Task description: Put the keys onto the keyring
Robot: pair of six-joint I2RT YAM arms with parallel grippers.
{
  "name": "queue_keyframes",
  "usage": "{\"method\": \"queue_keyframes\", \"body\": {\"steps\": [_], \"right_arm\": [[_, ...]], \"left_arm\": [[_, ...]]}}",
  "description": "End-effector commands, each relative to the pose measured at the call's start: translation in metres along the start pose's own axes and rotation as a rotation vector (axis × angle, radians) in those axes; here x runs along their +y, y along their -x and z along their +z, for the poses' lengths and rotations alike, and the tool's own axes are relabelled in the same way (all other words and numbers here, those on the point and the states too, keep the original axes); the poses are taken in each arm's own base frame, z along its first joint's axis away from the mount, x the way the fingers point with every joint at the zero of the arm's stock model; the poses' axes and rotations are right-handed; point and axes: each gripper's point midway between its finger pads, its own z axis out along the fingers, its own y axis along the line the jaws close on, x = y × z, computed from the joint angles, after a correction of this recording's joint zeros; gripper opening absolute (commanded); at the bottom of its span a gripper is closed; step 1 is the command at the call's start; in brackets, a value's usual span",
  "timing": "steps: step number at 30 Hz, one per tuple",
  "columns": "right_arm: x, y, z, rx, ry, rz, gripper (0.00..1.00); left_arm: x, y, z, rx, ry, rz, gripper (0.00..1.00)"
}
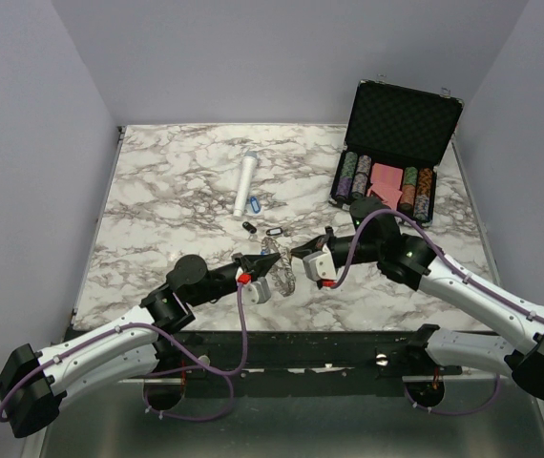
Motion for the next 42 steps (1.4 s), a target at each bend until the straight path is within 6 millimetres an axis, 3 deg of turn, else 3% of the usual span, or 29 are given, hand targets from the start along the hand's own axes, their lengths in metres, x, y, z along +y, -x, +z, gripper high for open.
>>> {"method": "queue_keyframes", "body": {"steps": [1,42], "right_arm": [[-0.0052,0.0041,0.0031,-0.012,-0.008,-0.024,0.00],[-0.0084,0.0016,0.0038,0.003,-0.020,-0.003,0.00]], "left_arm": [[0.0111,0.0216,0.0021,-0.073,0.017,0.028,0.00],[0.0081,0.0201,0.0033,-0.066,-0.001,0.026,0.00]]}}
